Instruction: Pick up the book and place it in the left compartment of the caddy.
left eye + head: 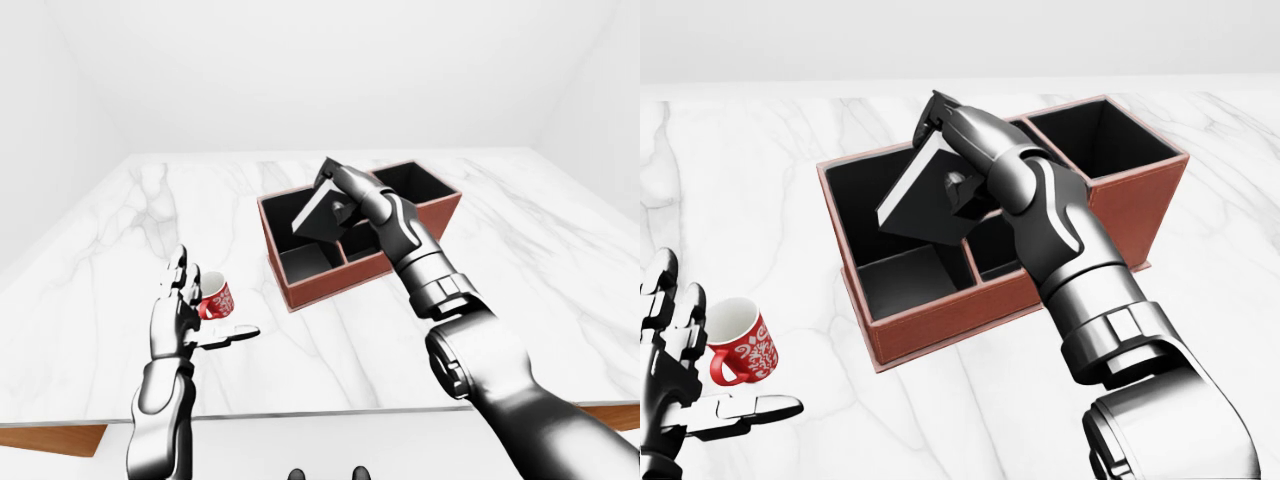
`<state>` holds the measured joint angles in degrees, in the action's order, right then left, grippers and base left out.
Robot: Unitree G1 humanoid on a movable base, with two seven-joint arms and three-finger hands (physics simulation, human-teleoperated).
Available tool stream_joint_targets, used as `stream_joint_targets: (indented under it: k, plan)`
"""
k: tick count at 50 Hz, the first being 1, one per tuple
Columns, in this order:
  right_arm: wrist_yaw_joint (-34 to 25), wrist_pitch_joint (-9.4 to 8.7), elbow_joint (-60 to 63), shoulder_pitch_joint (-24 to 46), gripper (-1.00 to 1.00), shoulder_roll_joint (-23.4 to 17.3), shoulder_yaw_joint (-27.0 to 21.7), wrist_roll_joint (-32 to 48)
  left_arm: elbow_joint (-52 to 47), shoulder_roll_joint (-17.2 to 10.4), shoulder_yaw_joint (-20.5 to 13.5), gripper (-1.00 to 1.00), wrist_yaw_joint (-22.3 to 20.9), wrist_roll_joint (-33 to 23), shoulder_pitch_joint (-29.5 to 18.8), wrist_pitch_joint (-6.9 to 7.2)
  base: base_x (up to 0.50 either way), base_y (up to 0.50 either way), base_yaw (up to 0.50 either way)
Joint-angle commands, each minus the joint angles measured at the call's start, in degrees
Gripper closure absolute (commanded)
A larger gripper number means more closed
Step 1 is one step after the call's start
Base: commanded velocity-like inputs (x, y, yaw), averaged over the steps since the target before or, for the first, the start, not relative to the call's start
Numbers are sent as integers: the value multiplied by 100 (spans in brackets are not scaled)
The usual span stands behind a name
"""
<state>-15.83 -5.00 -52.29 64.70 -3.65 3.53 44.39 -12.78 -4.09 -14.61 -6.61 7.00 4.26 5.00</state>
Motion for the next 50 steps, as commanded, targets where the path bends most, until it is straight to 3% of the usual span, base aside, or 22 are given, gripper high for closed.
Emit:
stream_joint_targets:
  k: [1, 15, 25, 50]
  plan:
    - [742, 0, -1027, 618, 100, 366, 41, -88, -43, 10, -99, -100, -27, 10, 65, 0, 0, 0, 0]
    - [785, 0, -1207, 705, 100, 633, 130, 92, -128, 16, -128, -100, -63, 41, 106, 0, 0, 0, 0]
    - [1008, 151, -1702, 692, 100, 748, 201, 391, -136, 17, -151, -100, -91, 58, 95, 0, 0, 0, 0]
    - [1176, 286, -2018, 789, 100, 889, 303, 1050, -237, 5, -216, -100, -130, 126, 108, 0, 0, 0, 0]
